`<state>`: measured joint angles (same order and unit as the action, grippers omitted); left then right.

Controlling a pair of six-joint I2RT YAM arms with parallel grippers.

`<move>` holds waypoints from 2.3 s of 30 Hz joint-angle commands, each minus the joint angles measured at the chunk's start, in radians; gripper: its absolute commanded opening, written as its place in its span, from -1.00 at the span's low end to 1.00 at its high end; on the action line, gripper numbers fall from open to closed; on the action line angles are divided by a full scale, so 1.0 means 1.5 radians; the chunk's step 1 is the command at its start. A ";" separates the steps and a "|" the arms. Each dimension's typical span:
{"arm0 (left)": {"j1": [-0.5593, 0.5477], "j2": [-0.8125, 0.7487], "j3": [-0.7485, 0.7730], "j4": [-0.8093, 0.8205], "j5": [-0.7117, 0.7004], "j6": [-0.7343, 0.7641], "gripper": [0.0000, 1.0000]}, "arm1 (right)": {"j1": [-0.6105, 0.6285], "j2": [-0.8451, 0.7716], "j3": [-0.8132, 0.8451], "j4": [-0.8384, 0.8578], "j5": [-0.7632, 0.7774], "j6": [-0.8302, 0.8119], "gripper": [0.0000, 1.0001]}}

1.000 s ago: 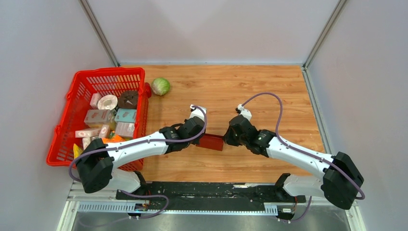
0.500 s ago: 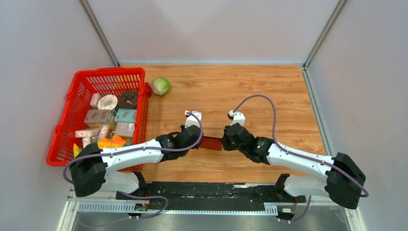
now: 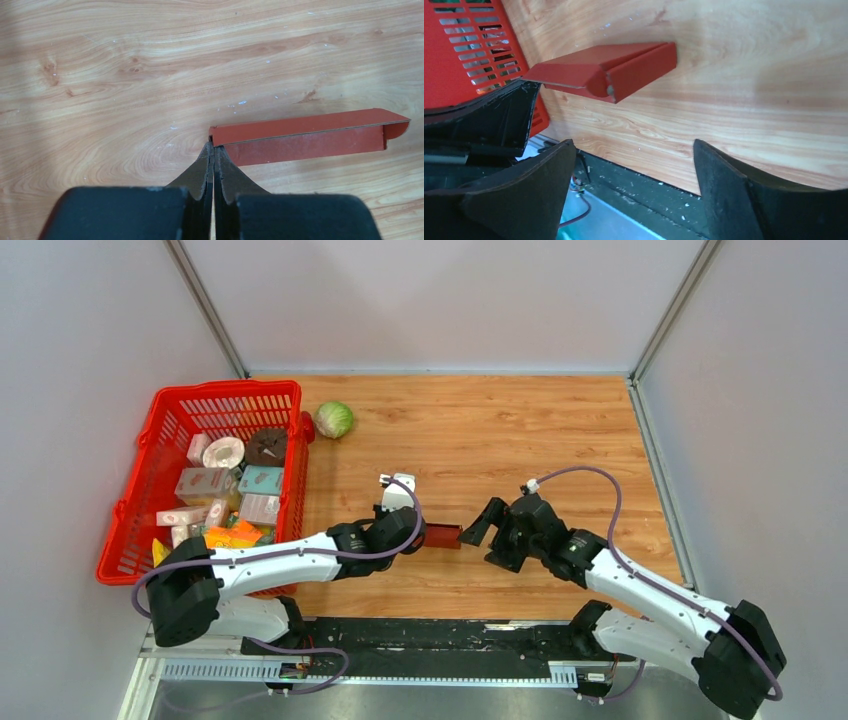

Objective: Fold the paper box

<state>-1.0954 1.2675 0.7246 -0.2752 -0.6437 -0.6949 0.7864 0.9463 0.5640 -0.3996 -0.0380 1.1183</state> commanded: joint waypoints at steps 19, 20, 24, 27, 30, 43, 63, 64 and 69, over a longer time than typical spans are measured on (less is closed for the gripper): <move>-0.017 0.027 0.020 -0.032 -0.035 -0.024 -1.00 | -0.063 0.209 -0.024 0.342 -0.151 0.340 0.53; -0.016 0.029 0.021 -0.032 -0.036 -0.023 -1.00 | -0.068 0.213 -0.030 0.352 -0.157 0.348 0.50; -0.018 0.029 0.021 -0.034 -0.037 -0.023 -1.00 | -0.075 0.229 -0.045 0.377 -0.160 0.352 0.39; -0.021 0.028 0.022 -0.034 -0.038 -0.019 -1.00 | -0.080 0.243 -0.054 0.403 -0.165 0.355 0.29; -0.022 0.029 0.022 -0.035 -0.040 -0.020 -1.00 | -0.086 0.258 -0.056 0.422 -0.173 0.354 0.26; -0.025 0.020 0.016 -0.037 -0.031 -0.025 -0.82 | -0.099 0.310 -0.078 0.498 -0.191 0.351 0.02; 0.053 -0.086 0.106 -0.094 0.217 0.072 -0.71 | -0.125 0.368 -0.105 0.573 -0.231 0.316 -0.27; 0.061 -0.074 0.108 -0.092 0.224 0.070 -0.74 | -0.127 0.367 -0.106 0.573 -0.232 0.312 -0.28; 0.106 -0.058 0.087 -0.042 0.263 0.061 -0.80 | -0.135 0.365 -0.113 0.580 -0.232 0.303 -0.29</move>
<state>-0.9718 1.1645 0.8597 -0.4065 -0.3271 -0.6109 0.5995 1.4780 0.4252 0.5095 -0.4145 1.6230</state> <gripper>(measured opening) 0.110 0.361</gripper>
